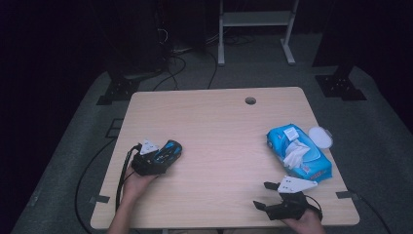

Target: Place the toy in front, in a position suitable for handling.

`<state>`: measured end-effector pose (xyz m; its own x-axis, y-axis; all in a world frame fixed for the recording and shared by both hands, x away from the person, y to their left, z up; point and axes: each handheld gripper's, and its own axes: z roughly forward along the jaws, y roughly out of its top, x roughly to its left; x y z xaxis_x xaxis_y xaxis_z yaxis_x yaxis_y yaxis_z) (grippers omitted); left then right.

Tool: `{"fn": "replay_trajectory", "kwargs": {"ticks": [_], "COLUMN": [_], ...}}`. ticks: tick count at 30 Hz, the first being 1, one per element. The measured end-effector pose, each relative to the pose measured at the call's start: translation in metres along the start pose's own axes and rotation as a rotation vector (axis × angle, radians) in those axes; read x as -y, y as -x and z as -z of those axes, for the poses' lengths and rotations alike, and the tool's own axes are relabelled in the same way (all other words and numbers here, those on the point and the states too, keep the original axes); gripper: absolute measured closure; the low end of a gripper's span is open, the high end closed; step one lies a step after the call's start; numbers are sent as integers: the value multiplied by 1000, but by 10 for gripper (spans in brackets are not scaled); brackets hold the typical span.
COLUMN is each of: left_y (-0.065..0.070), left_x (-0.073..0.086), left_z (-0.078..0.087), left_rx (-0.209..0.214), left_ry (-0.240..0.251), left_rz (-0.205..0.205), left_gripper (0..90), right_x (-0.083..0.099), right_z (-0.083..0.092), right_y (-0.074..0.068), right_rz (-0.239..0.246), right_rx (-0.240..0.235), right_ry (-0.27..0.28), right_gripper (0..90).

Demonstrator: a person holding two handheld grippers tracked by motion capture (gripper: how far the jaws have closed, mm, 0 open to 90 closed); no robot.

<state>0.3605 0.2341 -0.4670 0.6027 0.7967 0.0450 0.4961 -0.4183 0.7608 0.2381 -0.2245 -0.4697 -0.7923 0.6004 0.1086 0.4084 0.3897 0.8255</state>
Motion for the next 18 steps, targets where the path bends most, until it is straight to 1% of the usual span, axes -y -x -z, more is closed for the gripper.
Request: {"fn": "replay_trajectory", "kwargs": {"ticks": [3,6,7,8,9,12,17,18], "left_y": [1,4,4,7,7,13,13,13], "left_x": [-2,-5,-5,-6,-6,-9,-10,-10], "left_z": [1,2,2,1,1,0,1,2], "left_rx": [7,15,15,22,22,10,11,14], "left_ry": [6,5,5,3,3,-9,-11,-14], "left_rz": [-3,-20,-20,-31,-31,-59,-62,-69], "left_gripper": [264,265,265,265,265,265,265,265], "right_x": [0,0,0,0,0,0,0,0], "right_z": [0,0,0,0,0,1,1,1], "right_y": [0,0,0,0,0,0,0,0], "right_rz": [-1,-2,-2,-1,-1,1,1,-1], "right_rx": [0,0,0,-1,-1,0,0,1], "right_ry": [1,2,2,2,2,4,5,3], "right_gripper": [216,216,216,217,217,216,216,216]}}
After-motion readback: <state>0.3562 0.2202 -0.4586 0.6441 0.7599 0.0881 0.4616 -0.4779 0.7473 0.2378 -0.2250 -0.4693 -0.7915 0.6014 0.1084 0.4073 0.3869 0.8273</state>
